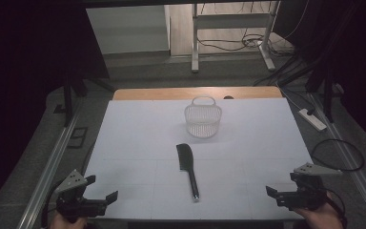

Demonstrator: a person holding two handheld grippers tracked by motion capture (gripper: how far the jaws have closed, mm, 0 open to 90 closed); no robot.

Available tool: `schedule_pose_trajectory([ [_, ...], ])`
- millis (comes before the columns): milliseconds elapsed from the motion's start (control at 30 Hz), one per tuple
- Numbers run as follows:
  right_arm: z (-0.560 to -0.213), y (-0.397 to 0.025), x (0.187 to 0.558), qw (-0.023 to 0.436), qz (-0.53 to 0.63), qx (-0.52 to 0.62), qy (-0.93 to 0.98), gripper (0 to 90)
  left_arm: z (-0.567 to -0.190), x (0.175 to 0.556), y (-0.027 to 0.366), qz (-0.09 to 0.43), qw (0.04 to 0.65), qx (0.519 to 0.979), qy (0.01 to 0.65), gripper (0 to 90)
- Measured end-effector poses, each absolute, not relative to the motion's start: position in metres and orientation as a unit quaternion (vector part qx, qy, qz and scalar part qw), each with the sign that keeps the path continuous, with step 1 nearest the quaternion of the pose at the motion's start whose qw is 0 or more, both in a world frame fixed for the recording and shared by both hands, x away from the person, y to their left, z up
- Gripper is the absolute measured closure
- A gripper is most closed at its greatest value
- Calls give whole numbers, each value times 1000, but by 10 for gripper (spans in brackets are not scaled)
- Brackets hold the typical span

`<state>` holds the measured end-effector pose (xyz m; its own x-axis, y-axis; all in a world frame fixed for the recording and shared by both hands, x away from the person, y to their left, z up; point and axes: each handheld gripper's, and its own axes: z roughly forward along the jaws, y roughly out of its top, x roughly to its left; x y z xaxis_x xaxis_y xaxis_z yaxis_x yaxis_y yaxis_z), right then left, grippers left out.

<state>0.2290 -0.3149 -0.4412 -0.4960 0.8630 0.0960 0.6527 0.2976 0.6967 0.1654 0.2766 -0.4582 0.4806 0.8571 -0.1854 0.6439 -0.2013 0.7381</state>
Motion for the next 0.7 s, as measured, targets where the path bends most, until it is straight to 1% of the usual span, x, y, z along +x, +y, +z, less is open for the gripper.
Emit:
schedule_pose_trajectory([
  [267, -442, -312, 229, 149, 342, 469, 801, 0, -459, 168, 274, 132, 384, 771, 491, 0],
  [700, -442, -311, 229, 148, 338, 466, 805, 0, -459, 168, 275, 127, 385, 768, 495, 0],
])
